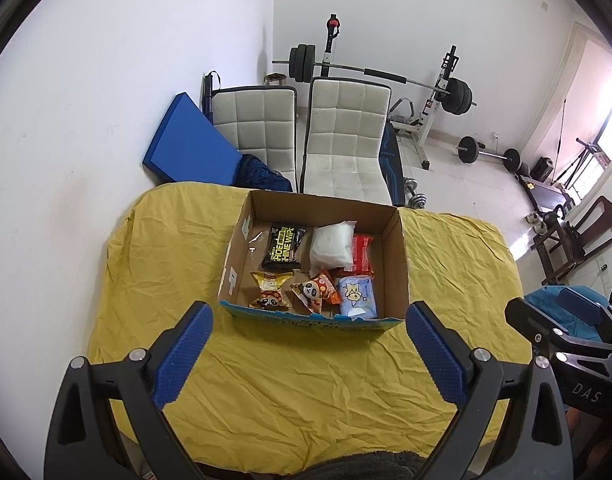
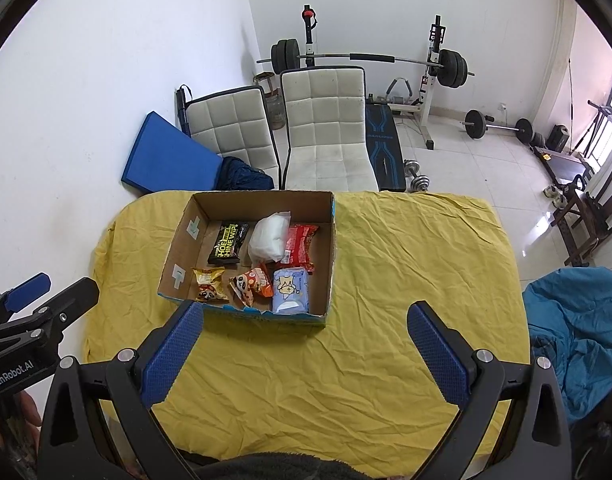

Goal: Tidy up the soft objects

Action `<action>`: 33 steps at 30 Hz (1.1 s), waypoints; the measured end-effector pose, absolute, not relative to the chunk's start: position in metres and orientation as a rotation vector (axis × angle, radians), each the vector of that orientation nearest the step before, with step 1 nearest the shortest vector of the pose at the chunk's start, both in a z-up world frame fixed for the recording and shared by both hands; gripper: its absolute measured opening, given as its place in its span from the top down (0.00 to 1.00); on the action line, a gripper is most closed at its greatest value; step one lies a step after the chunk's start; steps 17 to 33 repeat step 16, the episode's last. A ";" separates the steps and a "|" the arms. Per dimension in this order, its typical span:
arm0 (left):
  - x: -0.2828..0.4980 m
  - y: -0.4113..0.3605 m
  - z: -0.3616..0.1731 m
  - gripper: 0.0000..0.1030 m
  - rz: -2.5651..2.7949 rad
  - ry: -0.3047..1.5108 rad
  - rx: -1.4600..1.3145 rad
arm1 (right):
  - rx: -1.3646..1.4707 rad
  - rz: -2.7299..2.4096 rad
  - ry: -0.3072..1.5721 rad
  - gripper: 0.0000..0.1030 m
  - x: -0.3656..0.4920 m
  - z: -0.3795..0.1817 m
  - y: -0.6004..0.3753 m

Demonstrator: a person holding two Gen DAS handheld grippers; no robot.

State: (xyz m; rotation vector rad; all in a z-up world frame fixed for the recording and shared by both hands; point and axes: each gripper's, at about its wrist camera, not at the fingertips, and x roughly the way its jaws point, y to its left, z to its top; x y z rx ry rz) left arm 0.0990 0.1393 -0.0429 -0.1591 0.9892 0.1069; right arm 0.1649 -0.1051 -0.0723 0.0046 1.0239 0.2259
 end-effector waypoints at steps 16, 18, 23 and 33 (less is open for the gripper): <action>0.098 0.139 -0.046 0.04 0.108 0.987 -0.146 | 0.004 0.178 1.011 0.00 0.161 -0.069 -0.109; 0.098 0.139 -0.046 0.04 0.108 0.987 -0.146 | 0.004 0.178 1.011 0.00 0.161 -0.069 -0.109; 0.098 0.139 -0.046 0.04 0.108 0.987 -0.146 | 0.004 0.178 1.011 0.00 0.161 -0.069 -0.109; 0.098 0.139 -0.046 0.04 0.108 0.987 -0.146 | 0.004 0.178 1.011 0.00 0.161 -0.069 -0.109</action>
